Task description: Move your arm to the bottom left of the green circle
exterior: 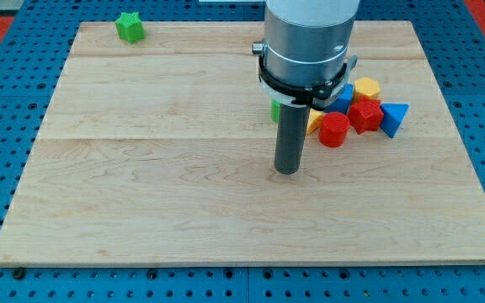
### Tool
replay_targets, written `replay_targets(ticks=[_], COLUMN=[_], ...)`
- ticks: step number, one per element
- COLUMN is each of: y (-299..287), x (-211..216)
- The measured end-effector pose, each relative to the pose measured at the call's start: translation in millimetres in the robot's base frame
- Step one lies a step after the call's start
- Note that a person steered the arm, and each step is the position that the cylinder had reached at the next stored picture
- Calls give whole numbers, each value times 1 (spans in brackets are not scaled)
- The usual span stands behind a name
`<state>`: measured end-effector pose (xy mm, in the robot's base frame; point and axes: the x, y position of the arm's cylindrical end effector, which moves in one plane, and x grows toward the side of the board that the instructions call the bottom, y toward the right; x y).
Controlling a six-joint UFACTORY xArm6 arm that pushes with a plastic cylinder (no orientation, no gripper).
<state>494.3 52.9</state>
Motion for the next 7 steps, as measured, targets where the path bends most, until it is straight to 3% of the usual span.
replay_targets(ticks=[7], y=[4], x=[-16])
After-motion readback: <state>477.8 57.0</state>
